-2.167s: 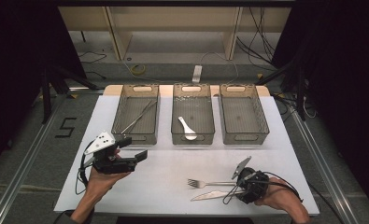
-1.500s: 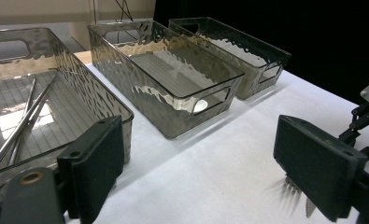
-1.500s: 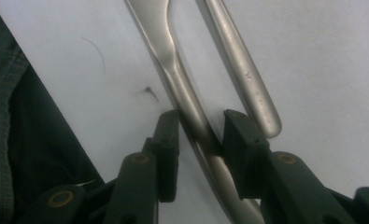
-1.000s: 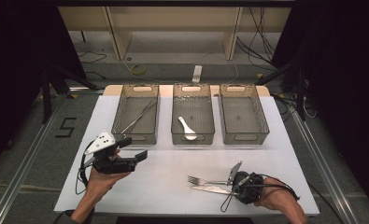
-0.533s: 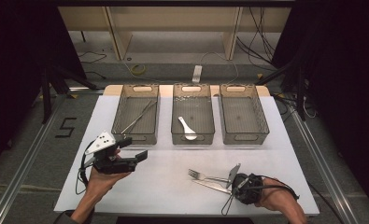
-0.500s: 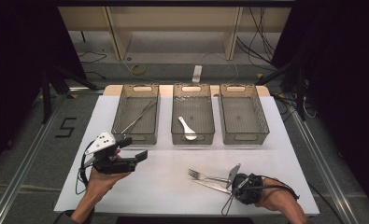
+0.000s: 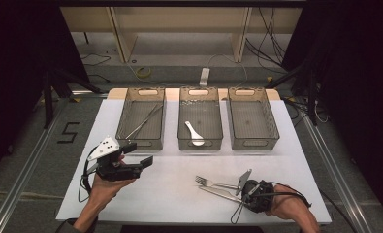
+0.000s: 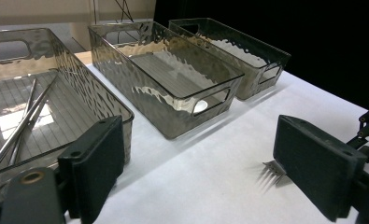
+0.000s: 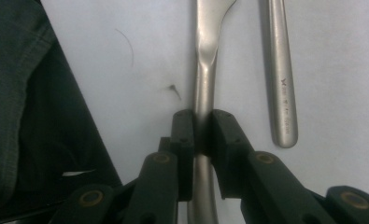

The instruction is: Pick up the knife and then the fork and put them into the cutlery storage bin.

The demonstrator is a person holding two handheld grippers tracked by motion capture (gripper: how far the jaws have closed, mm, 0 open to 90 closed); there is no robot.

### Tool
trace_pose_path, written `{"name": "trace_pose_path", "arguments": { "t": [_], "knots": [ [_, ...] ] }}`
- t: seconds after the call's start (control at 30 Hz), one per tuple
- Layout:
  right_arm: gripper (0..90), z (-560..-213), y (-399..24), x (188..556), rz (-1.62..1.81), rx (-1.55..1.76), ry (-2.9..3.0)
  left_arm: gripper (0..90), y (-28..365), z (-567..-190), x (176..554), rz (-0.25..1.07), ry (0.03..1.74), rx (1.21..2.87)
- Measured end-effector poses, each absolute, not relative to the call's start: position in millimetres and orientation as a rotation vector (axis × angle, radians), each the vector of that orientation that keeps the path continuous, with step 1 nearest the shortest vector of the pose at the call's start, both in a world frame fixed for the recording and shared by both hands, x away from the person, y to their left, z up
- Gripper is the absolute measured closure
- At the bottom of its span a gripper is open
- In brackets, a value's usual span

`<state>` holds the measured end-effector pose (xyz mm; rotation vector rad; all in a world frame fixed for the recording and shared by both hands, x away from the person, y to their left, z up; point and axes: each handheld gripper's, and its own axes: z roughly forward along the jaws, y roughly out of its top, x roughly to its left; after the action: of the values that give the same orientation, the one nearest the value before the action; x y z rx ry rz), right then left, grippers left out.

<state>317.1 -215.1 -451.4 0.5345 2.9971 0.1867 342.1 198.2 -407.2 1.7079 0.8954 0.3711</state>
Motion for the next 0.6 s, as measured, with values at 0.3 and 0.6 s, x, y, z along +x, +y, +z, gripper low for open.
{"name": "trace_pose_path", "arguments": {
  "t": [0.3, 0.6],
  "knots": [
    [80.4, -445, -220, 320, 0.343, 0.621, 3.001, 16.0, 199, -407, 342, 0.371, 0.897, 1.706],
    [80.4, -440, -233, 330, 0.543, 0.786, 2.966, 16.0, 199, -407, 342, 0.370, 0.901, 1.702]
  ]
}}
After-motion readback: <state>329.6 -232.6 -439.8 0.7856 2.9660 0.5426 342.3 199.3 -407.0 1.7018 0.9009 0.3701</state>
